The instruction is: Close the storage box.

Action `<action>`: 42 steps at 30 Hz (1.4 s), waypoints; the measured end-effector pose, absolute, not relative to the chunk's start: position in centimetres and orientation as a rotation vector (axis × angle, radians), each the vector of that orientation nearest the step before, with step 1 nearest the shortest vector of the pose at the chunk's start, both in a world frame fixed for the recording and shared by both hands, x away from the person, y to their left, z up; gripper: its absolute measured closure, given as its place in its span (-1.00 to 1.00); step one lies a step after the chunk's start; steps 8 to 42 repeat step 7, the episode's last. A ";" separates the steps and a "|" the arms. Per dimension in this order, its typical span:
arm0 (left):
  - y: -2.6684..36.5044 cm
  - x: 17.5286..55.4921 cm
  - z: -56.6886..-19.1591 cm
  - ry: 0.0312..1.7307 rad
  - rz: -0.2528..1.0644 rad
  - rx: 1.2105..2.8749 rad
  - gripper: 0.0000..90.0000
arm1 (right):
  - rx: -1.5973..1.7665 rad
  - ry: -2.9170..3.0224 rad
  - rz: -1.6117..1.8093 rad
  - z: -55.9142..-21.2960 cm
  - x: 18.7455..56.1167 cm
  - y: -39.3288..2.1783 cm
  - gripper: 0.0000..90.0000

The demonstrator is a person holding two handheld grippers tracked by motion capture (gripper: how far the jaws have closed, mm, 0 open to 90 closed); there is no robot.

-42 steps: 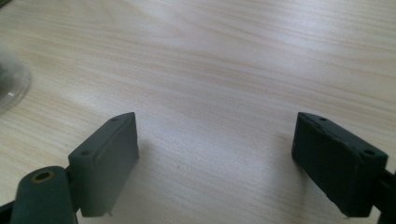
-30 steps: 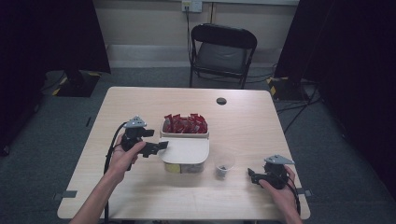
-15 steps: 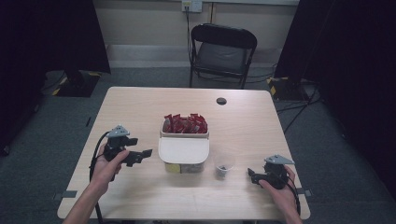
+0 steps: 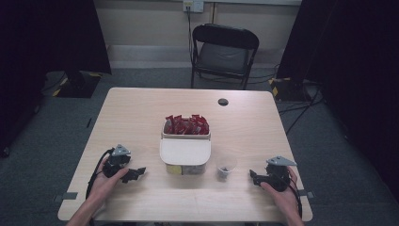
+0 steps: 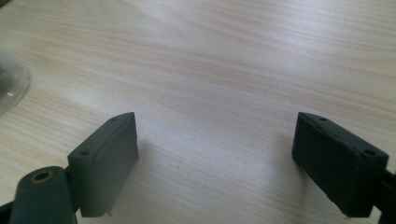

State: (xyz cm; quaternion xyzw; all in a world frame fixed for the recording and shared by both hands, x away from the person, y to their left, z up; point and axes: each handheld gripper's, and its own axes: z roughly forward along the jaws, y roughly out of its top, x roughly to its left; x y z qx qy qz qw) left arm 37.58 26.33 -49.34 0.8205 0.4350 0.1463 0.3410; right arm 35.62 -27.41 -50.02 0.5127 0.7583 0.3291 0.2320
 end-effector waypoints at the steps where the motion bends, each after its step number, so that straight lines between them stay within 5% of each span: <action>1: 26.1 37.4 -49.6 1.115 0.421 2.138 -0.67 | 1.409 2.084 0.905 -50.0 35.6 -27.4 -0.69; 42: 26.1 37.1 -50.2 1.093 0.479 2.103 -0.75 | 1.411 2.083 0.904 -50.0 35.6 -27.4 -0.69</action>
